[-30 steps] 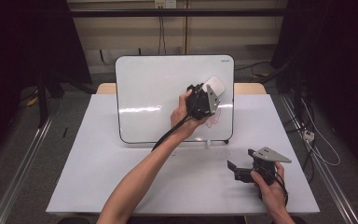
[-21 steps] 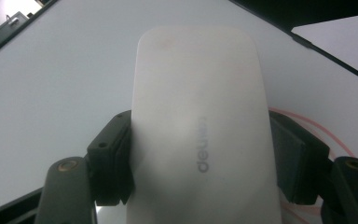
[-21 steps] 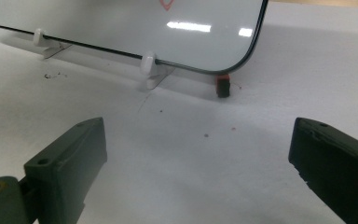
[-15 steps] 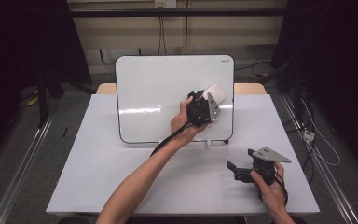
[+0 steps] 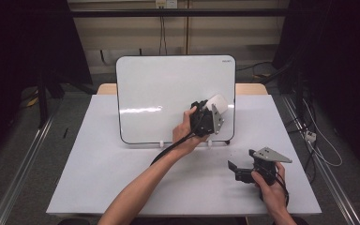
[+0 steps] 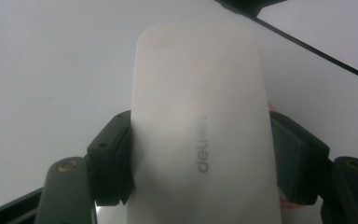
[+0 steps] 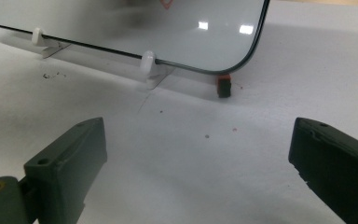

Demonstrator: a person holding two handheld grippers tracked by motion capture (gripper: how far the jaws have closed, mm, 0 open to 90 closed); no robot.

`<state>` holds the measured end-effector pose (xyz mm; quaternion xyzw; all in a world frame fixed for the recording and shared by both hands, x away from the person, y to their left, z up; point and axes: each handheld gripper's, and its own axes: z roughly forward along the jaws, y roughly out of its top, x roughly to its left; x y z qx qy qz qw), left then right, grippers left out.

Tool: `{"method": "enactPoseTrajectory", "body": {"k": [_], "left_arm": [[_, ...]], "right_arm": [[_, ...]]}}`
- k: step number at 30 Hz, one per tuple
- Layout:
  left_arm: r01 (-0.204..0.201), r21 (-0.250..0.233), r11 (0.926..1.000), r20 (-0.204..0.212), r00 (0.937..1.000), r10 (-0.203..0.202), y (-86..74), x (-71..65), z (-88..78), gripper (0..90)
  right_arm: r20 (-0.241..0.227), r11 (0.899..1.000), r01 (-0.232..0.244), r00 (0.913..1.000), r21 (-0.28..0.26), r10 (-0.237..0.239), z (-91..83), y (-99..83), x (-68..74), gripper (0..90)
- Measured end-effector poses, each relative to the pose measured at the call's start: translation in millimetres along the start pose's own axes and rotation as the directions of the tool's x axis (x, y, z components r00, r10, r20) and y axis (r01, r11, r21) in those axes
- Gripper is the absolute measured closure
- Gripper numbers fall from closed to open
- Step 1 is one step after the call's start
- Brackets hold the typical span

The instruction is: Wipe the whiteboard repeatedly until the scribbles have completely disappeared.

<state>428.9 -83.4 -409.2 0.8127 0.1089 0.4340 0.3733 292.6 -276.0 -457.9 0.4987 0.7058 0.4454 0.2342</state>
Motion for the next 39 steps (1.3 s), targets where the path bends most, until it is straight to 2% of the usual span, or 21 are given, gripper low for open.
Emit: {"method": "enactPoseTrajectory", "body": {"k": [4, 6, 10, 13, 20, 30, 35, 37, 39], "left_arm": [[-0.025, -0.001, 0.9997, 0.015, 0.9996, 0.025, -5.7, -11.9, -3.7, 31.1], [-0.043, -0.002, 0.9991, 0.023, 0.9988, 0.043, -7.6, -15.0, -5.0, 31.1], [-0.054, -0.003, 0.9986, 0.033, 0.9980, 0.054, -11.5, -19.7, -7.5, 31.1], [-0.040, 0.005, 0.9992, 0.040, 0.9984, 0.040, -10.7, -18.6, -6.7, 31.1], [-0.040, 0.001, 0.9992, 0.041, 0.9984, 0.040, -9.8, -17.3, -5.9, 31.0], [-0.026, 0.013, 0.9996, 0.039, 0.9989, 0.026, 3.5, -0.4, 1.6, 31.0], [-0.017, 0.020, 0.9997, 0.030, 0.9994, 0.016, 13.5, 16.3, 7.6, 31.0], [0.007, 0.017, 0.9998, 0.024, 0.9997, -0.007, 17.7, 24.6, 10.6, 31.0], [0.011, 0.021, 0.9997, 0.019, 0.9998, -0.011, 21.8, 31.5, 13.4, 31.0]], "right_arm": [[-0.001, 1.000, 0.003, 1.0000, -0.001, -0.003, 0.1, 0.0, 0.3, 4.2], [-0.002, 1.000, 0.007, 1.0000, -0.001, -0.007, 0.1, 0.0, 0.4, 4.2], [0.000, 1.000, 0.004, 1.0000, -0.005, -0.004, -0.7, 0.0, 0.2, 4.2], [0.003, 1.000, 0.005, 1.0000, -0.004, -0.005, -0.8, -0.2, -0.9, 4.2], [0.000, 1.000, 0.005, 1.0000, -0.005, -0.005, -0.9, 0.0, -0.6, 4.2], [-0.003, 1.000, 0.005, 1.0000, -0.005, -0.005, -1.2, 0.0, -0.4, 4.2], [-0.002, 1.000, 0.005, 1.0000, -0.010, -0.005, -1.8, -0.1, -0.7, 4.2], [-0.002, 1.000, 0.002, 1.0000, -0.011, -0.002, -2.0, -0.2, -1.0, 4.2], [-0.002, 1.000, -0.001, 1.0000, -0.010, 0.001, -2.3, -0.3, -1.3, 4.2]]}}
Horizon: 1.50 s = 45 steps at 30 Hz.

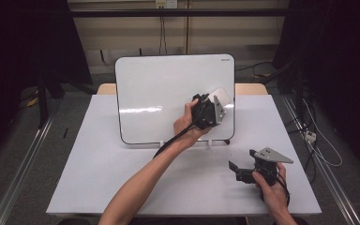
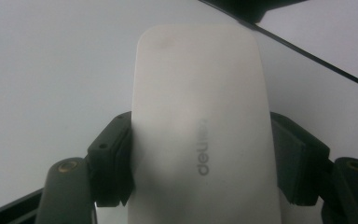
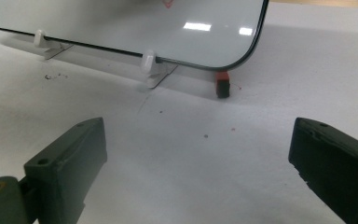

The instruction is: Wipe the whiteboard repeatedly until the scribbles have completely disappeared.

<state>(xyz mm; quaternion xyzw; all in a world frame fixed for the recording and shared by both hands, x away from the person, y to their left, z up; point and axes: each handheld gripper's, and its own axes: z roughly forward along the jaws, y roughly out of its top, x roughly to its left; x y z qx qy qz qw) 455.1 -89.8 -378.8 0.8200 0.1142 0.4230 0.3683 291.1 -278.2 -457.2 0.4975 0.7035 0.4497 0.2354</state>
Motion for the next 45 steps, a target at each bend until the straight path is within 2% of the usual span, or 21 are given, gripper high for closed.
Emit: {"method": "enactPoseTrajectory", "body": {"k": [4, 7, 9, 10, 13, 14, 19, 23, 27, 31, 32, 40, 45], "left_arm": [[0.005, 0.006, 1.0000, -0.015, 0.9999, -0.005, 8.3, 14.6, 4.1, 31.0], [0.025, 0.008, 0.9996, -0.028, 0.9993, -0.025, 13.6, 24.7, 6.5, 31.0], [0.046, 0.008, 0.9989, -0.034, 0.9983, -0.046, 15.1, 28.7, 7.0, 31.0], [0.044, 0.005, 0.9990, -0.040, 0.9983, -0.044, 14.6, 28.1, 7.6, 31.0], [0.023, 0.006, 0.9997, -0.063, 0.9977, -0.023, 14.0, 19.9, 6.8, 31.1], [0.029, 0.005, 0.9996, -0.065, 0.9975, -0.028, 13.5, 18.7, 6.4, 31.1], [0.001, 0.002, 1.0000, -0.043, 0.9991, -0.001, 5.3, 8.5, 3.1, 31.2], [-0.039, 0.009, 0.9992, -0.019, 0.9990, 0.040, -0.5, -4.4, 0.0, 31.2], [-0.081, 0.026, 0.9964, -0.001, 0.9967, 0.081, -4.4, -17.6, -3.1, 31.1], [-0.092, 0.016, 0.9956, 0.016, 0.9957, 0.092, -8.4, -27.9, -4.5, 31.1], [-0.124, 0.026, 0.9920, 0.024, 0.9921, 0.123, -9.8, -30.4, -6.1, 31.1], [-0.159, 0.015, 0.9871, 0.056, 0.9858, 0.158, -24.2, -44.5, -14.6, 31.1], [-0.154, 0.027, 0.9877, 0.056, 0.9867, 0.153, -31.0, -47.5, -19.5, 31.1]], "right_arm": [[-0.001, 1.000, 0.000, 1.0000, 0.000, 0.000, 0.1, -0.1, -0.3, 4.1], [-0.002, 1.000, 0.002, 1.0000, 0.001, -0.002, 0.1, -0.1, -0.1, 4.2], [-0.001, 1.000, 0.001, 1.0000, 0.001, -0.001, -0.2, -0.2, -0.1, 4.2], [-0.003, 1.000, 0.001, 1.0000, 0.000, -0.001, -0.3, -0.3, -0.2, 4.2], [-0.002, 1.000, 0.001, 1.0000, -0.002, -0.001, -0.4, -0.5, -0.9, 4.2], [-0.002, 1.000, 0.000, 1.0000, -0.002, 0.000, -0.5, -0.5, -0.9, 4.2], [-0.002, 1.000, 0.005, 1.0000, 0.000, -0.005, -0.3, -0.3, 0.4, 4.2], [0.000, 1.000, 0.008, 1.0000, 0.002, -0.008, 0.7, 0.2, 1.0, 4.2], [-0.002, 1.000, 0.010, 0.9999, 0.001, -0.010, 1.3, 0.9, 1.3, 4.2], [-0.003, 1.000, 0.012, 0.9999, 0.002, -0.012, 1.6, 1.1, 2.5, 4.2], [-0.004, 1.000, 0.011, 0.9999, 0.002, -0.011, 1.6, 1.0, 2.6, 4.2], [-0.001, 1.000, 0.010, 0.9999, 0.000, -0.010, 0.1, 0.4, 1.2, 4.2], [0.001, 1.000, 0.012, 0.9999, 0.000, -0.012, -0.2, 0.5, 2.2, 4.2]]}}
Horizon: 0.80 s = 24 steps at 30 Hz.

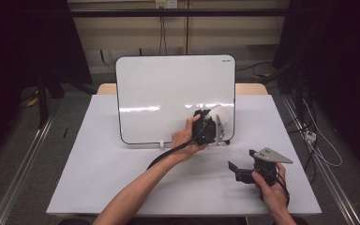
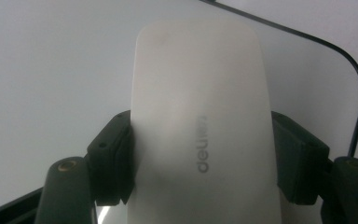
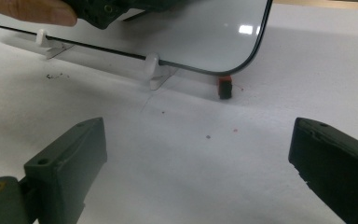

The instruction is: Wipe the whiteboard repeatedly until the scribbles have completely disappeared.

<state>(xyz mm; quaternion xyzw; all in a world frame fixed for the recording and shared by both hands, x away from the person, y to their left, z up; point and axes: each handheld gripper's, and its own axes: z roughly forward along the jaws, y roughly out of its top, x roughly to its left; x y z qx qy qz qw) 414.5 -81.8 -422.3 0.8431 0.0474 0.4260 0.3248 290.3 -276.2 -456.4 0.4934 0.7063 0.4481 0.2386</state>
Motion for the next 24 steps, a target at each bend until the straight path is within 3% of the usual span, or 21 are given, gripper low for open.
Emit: {"method": "enactPoseTrajectory", "body": {"k": [9, 14, 17, 24], "left_arm": [[0.000, 0.040, 0.9992, -0.002, 1.0000, 0.000, -18.3, -0.9, -13.9, 31.1], [0.030, 0.052, 0.9982, -0.011, 0.9995, -0.030, -29.8, 6.1, -21.3, 31.1], [0.081, 0.054, 0.9953, -0.024, 0.9965, -0.079, -36.2, 12.1, -25.3, 31.1], [0.089, 0.067, 0.9938, -0.022, 0.9959, -0.088, -30.1, 14.5, -22.2, 31.1]], "right_arm": [[-0.001, 1.000, -0.001, 1.0000, 0.000, 0.001, -1.4, -0.6, -0.8, 4.1], [-0.002, 1.000, -0.003, 1.0000, -0.001, 0.003, -1.3, -0.5, -1.1, 4.2], [0.001, 1.000, -0.002, 1.0000, 0.000, 0.002, -1.2, -0.4, -0.7, 4.2], [0.000, 1.000, -0.001, 1.0000, 0.000, 0.001, -0.2, -0.1, -0.5, 4.2]]}}
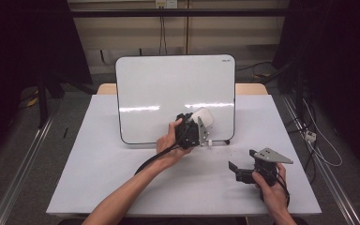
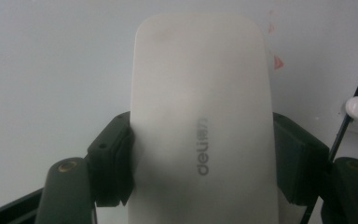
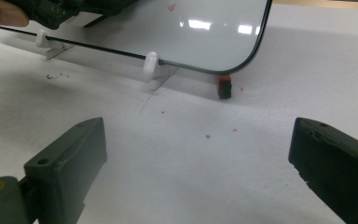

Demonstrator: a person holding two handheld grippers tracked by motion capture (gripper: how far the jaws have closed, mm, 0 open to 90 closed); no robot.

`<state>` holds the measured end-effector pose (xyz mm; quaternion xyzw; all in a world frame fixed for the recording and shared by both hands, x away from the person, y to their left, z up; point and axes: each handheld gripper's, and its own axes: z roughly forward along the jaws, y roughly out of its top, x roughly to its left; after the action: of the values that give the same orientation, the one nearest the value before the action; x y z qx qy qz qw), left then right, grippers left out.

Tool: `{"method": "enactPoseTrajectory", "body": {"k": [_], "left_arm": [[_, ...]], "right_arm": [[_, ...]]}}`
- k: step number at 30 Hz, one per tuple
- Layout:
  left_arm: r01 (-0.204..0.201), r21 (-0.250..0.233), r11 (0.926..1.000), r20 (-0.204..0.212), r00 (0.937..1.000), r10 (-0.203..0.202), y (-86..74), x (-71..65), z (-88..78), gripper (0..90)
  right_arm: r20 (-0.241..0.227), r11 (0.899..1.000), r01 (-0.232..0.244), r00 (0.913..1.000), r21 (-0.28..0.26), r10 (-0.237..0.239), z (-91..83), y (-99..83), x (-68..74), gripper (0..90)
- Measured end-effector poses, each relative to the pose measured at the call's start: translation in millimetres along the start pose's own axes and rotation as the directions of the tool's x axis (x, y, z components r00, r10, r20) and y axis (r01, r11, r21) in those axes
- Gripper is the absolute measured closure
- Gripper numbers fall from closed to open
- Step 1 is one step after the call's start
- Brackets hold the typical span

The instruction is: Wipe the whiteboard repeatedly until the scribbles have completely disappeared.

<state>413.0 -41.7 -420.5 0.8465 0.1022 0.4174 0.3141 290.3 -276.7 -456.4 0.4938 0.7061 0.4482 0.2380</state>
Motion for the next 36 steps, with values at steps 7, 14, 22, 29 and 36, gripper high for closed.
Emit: {"method": "enactPoseTrajectory", "body": {"k": [7, 14, 22, 29, 36], "left_arm": [[-0.056, -0.014, 0.9983, 0.002, 0.9984, 0.056, 27.4, -5.5, 14.5, 31.1], [-0.170, -0.011, 0.9855, 0.022, 0.9852, 0.170, 32.6, -23.8, 17.9, 31.1], [-0.212, 0.000, 0.9772, 0.061, 0.9754, 0.212, 16.3, -31.2, 9.3, 31.2], [-0.203, 0.043, 0.9783, 0.050, 0.9784, 0.200, -2.4, -25.0, -2.9, 31.2], [-0.100, 0.064, 0.9929, 0.020, 0.9949, 0.099, -13.8, -9.6, -10.2, 31.2]], "right_arm": [[-0.003, 1.000, 0.000, 1.0000, 0.002, 0.000, 2.5, 1.3, 1.3, 4.2], [-0.001, 1.000, -0.005, 1.0000, 0.001, 0.005, 1.1, 0.2, -0.3, 4.1], [-0.001, 1.000, -0.009, 1.0000, -0.001, 0.009, 0.4, -0.1, -0.4, 4.1], [0.001, 1.000, -0.007, 1.0000, -0.001, 0.007, -1.1, -0.4, -0.7, 4.2], [0.001, 1.000, -0.005, 1.0000, -0.001, 0.005, -0.9, -0.2, -0.4, 4.1]]}}
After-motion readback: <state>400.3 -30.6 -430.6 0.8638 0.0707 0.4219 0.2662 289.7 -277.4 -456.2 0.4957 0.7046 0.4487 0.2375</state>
